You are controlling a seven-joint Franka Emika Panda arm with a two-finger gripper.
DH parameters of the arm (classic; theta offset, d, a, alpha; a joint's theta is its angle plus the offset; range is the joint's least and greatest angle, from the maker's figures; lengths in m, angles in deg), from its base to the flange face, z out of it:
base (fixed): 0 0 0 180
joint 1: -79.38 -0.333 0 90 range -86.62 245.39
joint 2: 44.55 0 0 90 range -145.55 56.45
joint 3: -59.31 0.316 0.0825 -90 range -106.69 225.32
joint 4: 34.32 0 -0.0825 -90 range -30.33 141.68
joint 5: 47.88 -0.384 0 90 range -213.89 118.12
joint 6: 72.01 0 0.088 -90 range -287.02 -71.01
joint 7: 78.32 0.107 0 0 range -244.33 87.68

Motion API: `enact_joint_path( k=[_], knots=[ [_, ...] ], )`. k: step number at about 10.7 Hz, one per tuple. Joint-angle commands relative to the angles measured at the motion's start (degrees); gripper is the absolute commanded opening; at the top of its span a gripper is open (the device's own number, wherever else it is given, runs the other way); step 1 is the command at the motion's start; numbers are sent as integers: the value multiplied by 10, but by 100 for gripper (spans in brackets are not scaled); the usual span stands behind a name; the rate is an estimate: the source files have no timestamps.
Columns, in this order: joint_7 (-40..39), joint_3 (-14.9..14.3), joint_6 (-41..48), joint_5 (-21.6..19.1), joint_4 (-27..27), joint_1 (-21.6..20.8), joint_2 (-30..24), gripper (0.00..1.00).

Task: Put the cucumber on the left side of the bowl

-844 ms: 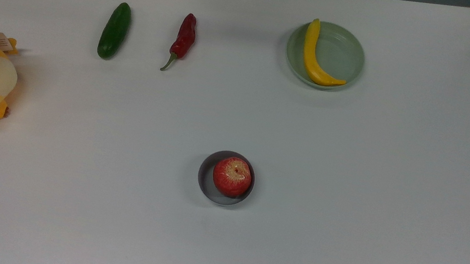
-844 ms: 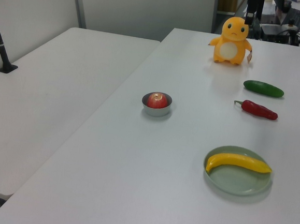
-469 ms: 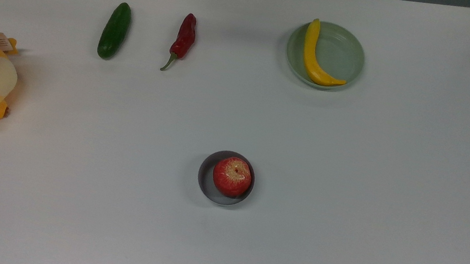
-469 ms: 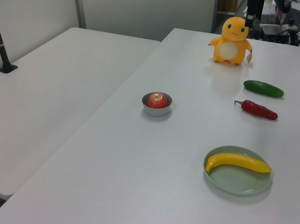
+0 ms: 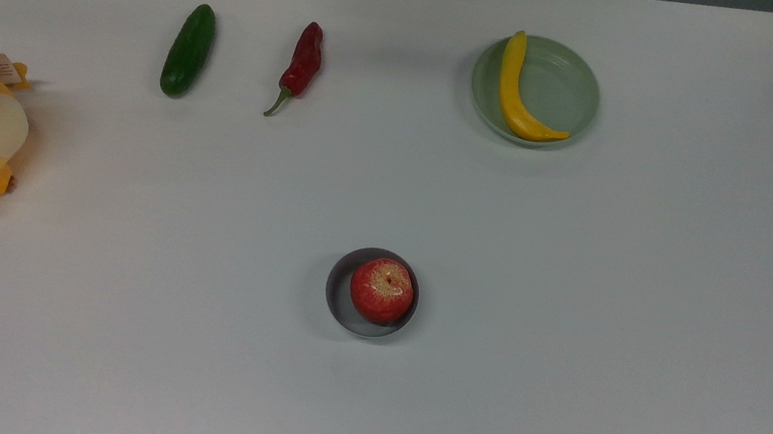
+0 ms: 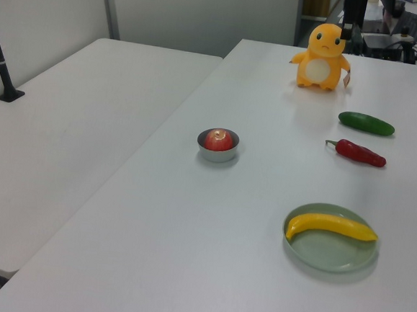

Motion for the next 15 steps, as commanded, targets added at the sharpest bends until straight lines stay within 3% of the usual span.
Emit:
enact_joint_path(
  k=[1, 4, 11, 15],
  knots=[
    [-62, 49, -7, 8, 29, 40, -9, 100],
    [-90, 48, 34, 43, 39, 40, -9, 100],
    [-95, 36, 47, 106, 151, 56, -8, 100],
    [-97, -91, -7, 101, 223, 61, 5, 100]
  ],
)
